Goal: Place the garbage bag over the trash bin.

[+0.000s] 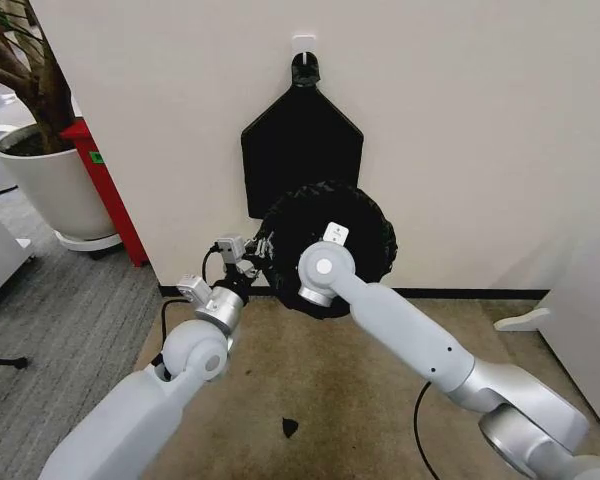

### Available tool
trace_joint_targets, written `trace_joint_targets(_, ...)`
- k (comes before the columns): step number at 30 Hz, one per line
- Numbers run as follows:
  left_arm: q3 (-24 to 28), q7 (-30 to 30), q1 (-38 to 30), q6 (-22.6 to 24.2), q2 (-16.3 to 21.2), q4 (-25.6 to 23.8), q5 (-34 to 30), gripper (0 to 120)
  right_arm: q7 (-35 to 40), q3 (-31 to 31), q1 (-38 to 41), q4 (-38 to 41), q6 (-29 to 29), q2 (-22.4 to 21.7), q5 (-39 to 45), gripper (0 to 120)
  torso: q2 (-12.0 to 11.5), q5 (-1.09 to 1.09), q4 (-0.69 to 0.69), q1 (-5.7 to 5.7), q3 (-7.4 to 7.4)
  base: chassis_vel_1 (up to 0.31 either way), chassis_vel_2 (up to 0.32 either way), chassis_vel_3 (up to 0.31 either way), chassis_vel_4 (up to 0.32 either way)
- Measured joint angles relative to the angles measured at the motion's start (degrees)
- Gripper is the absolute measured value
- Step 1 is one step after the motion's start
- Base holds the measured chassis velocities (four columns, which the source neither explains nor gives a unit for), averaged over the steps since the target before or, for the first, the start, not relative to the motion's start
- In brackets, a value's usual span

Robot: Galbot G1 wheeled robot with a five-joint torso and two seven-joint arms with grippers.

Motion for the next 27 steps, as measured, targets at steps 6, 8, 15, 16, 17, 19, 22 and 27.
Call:
trace_joint_targets(6, 0.0, -0.6, 0.1, 0.6, 0.0, -0.4, -1.1, 4, -1.5, 1.0, 1.7, -3.0, -0.8, 0.6, -0.8, 0, 0.0, 0.0, -0.01, 0.0, 0.0, 0.0, 0.0, 0.0, 0.0)
trace_joint_targets(8, 0.0, -0.6, 0.2, 0.7, 0.1, -0.8, -1.3, 4, -2.4, 1.9, 2.0, -5.4, -1.3, 1.3, -1.3, 0, 0.0, 0.0, -0.01, -0.01, 0.0, 0.0, 0.0, 0.0, 0.0)
trace_joint_targets(15, 0.0, -0.7, 0.4, 0.8, 0.3, -1.2, -1.6, 4, -4.8, 3.0, 1.5, -10.4, -2.4, 2.3, -3.5, 0, 0.0, 0.0, 0.0, 0.0, 0.0, 0.0, 0.0, 0.0, 0.0)
trace_joint_targets(16, -0.1, -0.7, 0.4, 0.8, 0.3, -1.2, -1.6, 4, -4.9, 3.0, 1.3, -10.3, -2.4, 2.3, -3.5, 0, 0.0, 0.0, 0.0, 0.0, 0.0, 0.0, 0.0, 0.0, 0.0)
trace_joint_targets(17, -0.1, -0.7, 0.4, 0.8, 0.3, -1.2, -1.6, 4, -4.9, 3.0, 1.3, -10.3, -2.4, 2.3, -3.5, 0, 0.0, 0.0, 0.0, 0.0, 0.0, 0.0, 0.0, 0.0, 0.0)
trace_joint_targets(19, -0.1, -0.7, 0.3, 0.8, 0.3, -1.1, -1.6, 4, -4.7, 3.0, 1.2, -9.2, -2.2, 1.9, -3.2, 0, 0.0, 0.01, 0.0, 0.0, 0.0, 0.0, 0.0, 0.0, 0.0)
trace_joint_targets(22, -0.1, -0.6, 0.3, 0.8, 0.1, -0.8, -1.6, 4, -3.2, 2.4, 1.3, -6.3, -1.7, 1.1, -1.4, 0, 0.0, 0.0, 0.0, -0.01, 0.0, 0.0, 0.0, 0.0, 0.0)
trace_joint_targets(27, -0.1, -0.7, 0.1, 0.8, -0.1, -0.5, -1.7, 4, -2.4, 1.5, 0.6, -4.4, -1.5, -0.1, 0.0, 0, 0.0, 0.0, 0.0, 0.0, 0.0, 0.0, 0.0, 0.0, 0.0)
